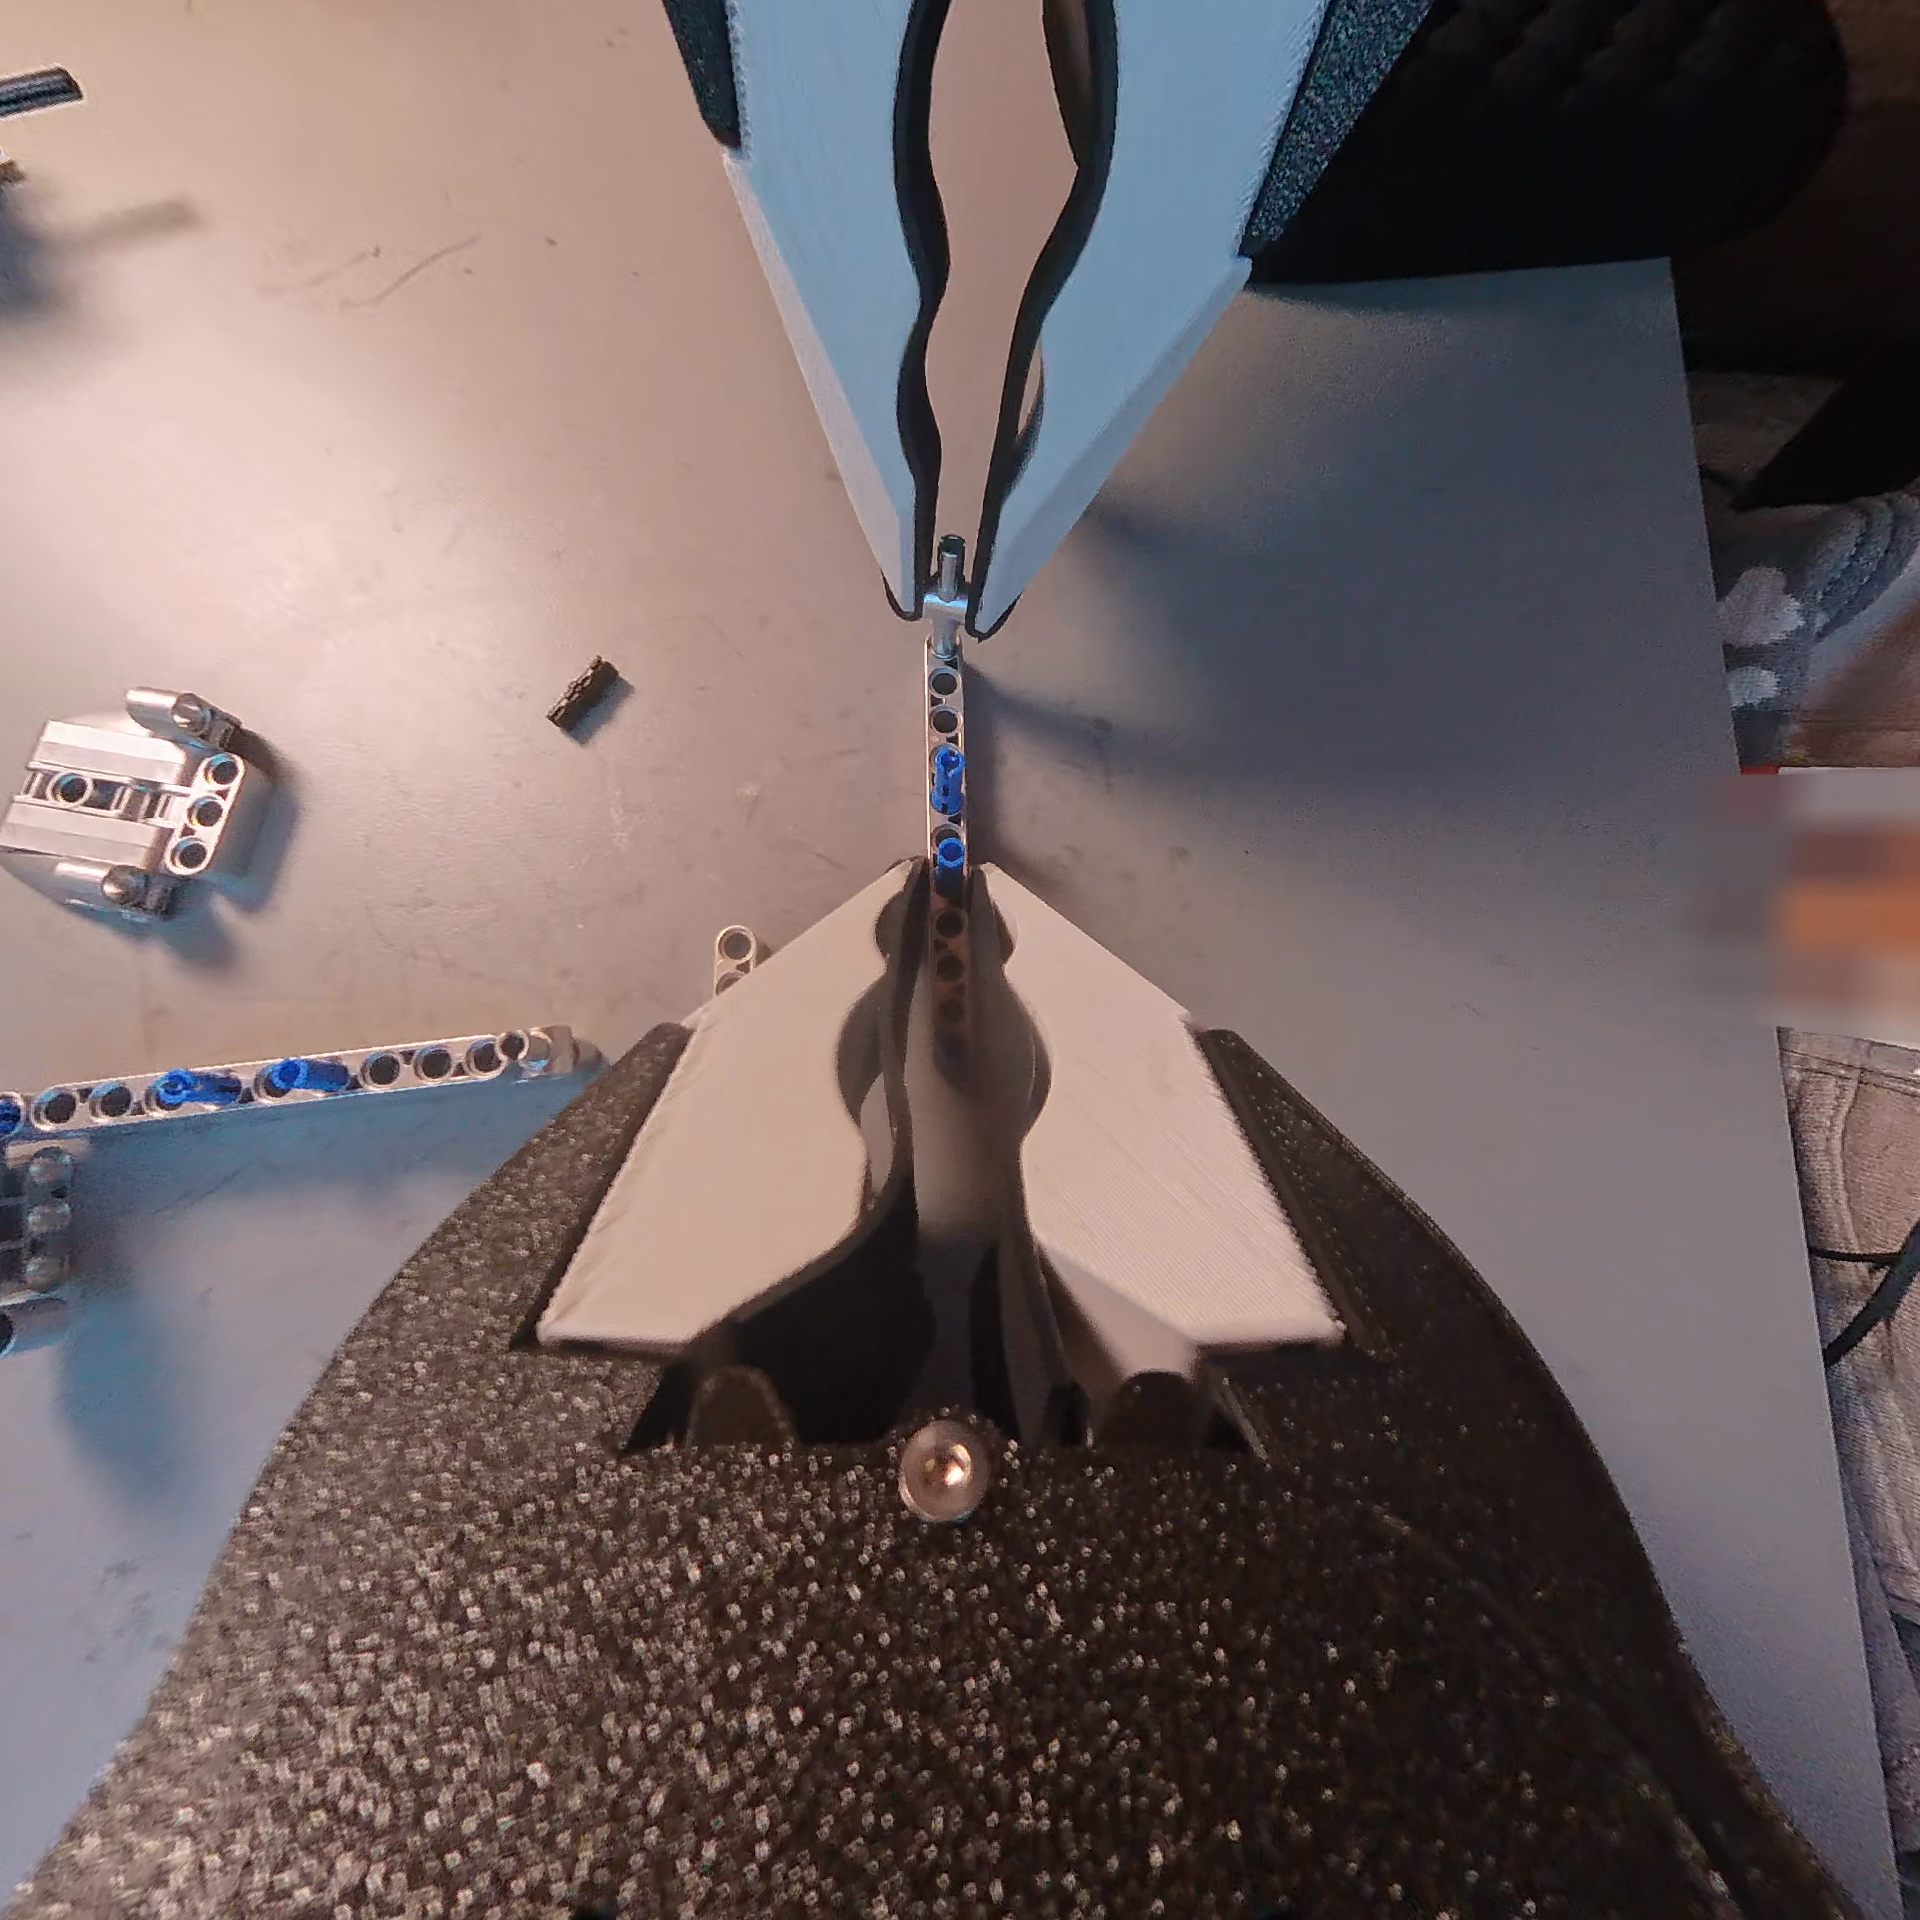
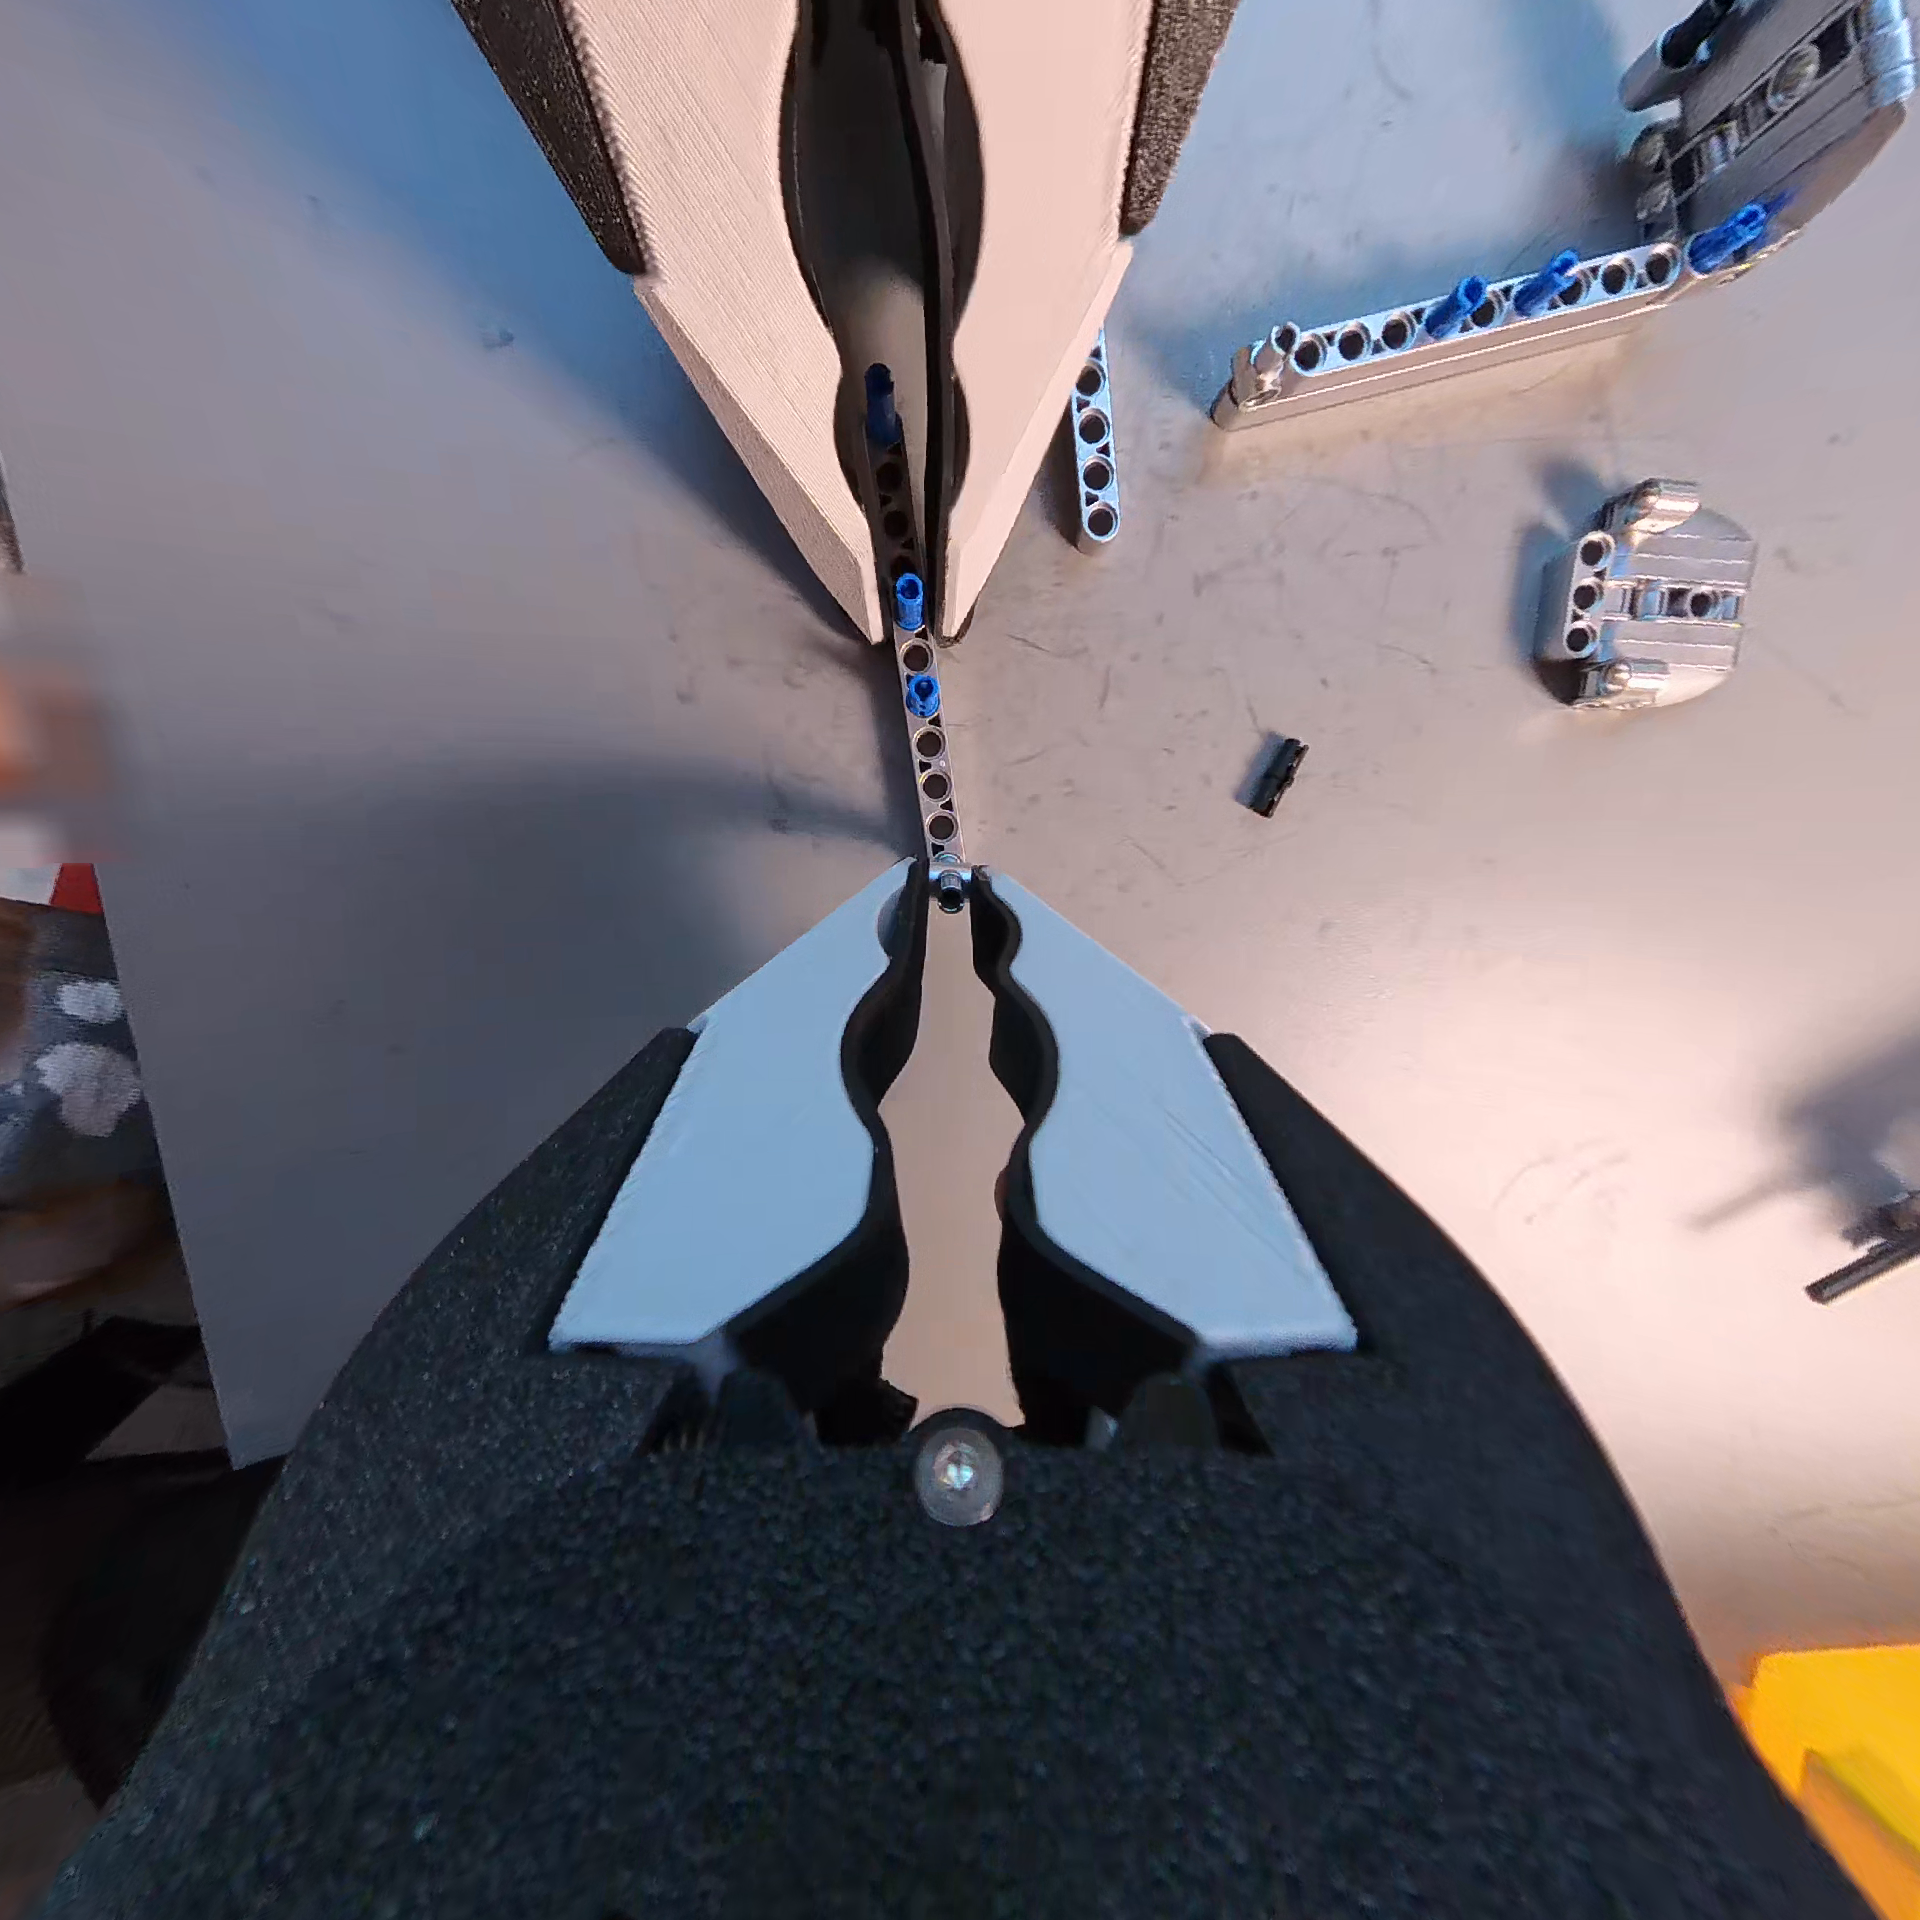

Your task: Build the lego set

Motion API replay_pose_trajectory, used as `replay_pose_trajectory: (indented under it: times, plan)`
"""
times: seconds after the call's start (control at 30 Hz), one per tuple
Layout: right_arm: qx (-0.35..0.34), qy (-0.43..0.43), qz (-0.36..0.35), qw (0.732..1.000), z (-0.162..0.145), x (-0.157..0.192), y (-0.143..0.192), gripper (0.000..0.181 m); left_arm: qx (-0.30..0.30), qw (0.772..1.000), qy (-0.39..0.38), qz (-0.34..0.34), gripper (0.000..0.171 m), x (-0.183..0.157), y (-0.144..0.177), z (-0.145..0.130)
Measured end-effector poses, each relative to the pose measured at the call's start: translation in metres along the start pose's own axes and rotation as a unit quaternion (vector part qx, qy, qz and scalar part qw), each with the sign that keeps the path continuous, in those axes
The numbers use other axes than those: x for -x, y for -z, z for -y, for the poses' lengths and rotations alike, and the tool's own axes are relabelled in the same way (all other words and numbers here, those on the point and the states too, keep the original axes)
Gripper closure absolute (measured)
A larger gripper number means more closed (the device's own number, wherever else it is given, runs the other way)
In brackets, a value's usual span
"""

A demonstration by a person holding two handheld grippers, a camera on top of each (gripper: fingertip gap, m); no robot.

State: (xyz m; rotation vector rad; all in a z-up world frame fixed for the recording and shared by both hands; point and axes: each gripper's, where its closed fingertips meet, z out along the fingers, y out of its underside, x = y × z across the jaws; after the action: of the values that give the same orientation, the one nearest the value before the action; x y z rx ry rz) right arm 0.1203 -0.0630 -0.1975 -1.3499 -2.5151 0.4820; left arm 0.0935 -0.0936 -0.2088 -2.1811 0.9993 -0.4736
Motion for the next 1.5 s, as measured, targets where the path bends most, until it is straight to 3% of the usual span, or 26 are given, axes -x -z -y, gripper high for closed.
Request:
replay_pose_trajectory:
  times: [0.3, 0.67, 0.9, 1.03, 1.37, 1.5]
  plan:
    - [0.098, 0.055, 0.024, 0.993, -0.014, 0.001, -0.004, 0.176, -0.002, 1.0, 0.02, -0.006, 0.167, 0.002, 0.0, 0.0]
    - [0.054, 0.032, -0.005, 0.998, 0.0, -0.006, 0.007, 0.176, -0.009, 0.999, 0.031, -0.011, 0.166, 0.003, 0.002, 0.0]
    - [-0.009, 0.086, -0.084, 0.993, 0.029, -0.002, 0.016, 0.176, -0.148, 0.977, 0.132, -0.083, 0.156, 0.002, 0.03, 0.043]
    - [-0.027, 0.135, -0.151, 0.979, 0.046, -0.005, 0.028, 0.176, -0.195, 0.952, 0.194, -0.133, 0.157, 0.0, 0.037, 0.056]
    - [-0.027, 0.28, -0.308, 0.909, 0.064, -0.013, 0.057, 0.175, -0.265, 0.898, 0.28, -0.212, 0.169, 0.002, 0.056, 0.073]
    - [-0.034, 0.321, -0.33, 0.887, 0.067, -0.012, 0.061, 0.176, -0.273, 0.898, 0.272, -0.215, 0.169, 0.0, 0.058, 0.075]
